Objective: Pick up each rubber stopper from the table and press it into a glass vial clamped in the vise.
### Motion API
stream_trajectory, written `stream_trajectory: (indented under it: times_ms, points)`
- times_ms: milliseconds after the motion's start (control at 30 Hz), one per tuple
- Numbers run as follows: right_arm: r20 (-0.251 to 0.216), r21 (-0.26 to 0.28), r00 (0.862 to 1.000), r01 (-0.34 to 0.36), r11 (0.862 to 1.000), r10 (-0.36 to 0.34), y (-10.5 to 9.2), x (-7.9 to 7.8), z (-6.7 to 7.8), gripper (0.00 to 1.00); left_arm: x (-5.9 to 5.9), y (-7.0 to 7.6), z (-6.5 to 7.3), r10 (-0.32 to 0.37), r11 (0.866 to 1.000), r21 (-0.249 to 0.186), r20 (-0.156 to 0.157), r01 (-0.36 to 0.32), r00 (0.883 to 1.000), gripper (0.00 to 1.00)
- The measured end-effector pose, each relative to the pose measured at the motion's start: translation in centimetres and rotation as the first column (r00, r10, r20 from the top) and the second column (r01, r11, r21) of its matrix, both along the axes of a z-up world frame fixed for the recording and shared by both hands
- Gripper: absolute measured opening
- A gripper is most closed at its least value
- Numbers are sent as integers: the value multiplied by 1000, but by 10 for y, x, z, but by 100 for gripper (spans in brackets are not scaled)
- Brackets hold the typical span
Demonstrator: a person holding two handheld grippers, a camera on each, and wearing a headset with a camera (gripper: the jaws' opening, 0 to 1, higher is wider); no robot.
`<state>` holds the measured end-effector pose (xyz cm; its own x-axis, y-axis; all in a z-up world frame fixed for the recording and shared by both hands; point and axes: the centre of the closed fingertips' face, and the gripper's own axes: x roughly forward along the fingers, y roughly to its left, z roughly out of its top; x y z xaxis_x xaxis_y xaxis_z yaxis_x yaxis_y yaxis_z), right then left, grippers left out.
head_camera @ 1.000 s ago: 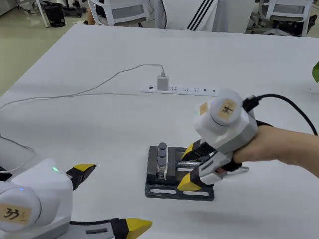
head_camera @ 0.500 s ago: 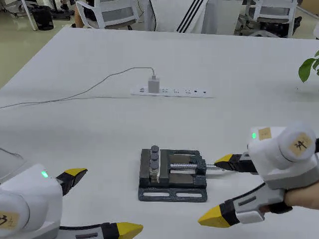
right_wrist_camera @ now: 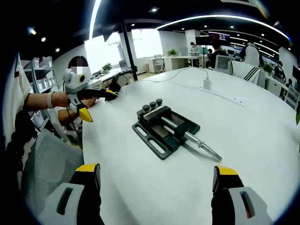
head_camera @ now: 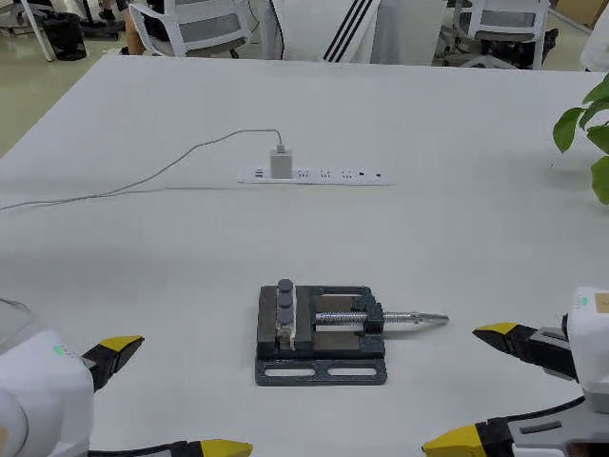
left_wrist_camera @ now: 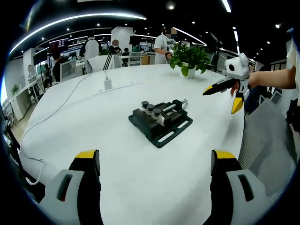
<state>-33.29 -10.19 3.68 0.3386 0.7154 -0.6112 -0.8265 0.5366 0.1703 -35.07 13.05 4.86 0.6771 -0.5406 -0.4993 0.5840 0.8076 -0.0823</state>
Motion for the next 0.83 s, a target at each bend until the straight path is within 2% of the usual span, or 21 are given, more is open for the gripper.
stream_trajectory:
  times_ms: [400,833]
  points:
    - [-5,19,1000,11,1000,-11,7,1,-2,99,-5,4,-3,3,1000,14,-6,-3,1000,99]
    - [-19,19,1000,13,1000,-13,8,-1,-6,99,-6,3,-5,13,1000,8,-11,-13,1000,98]
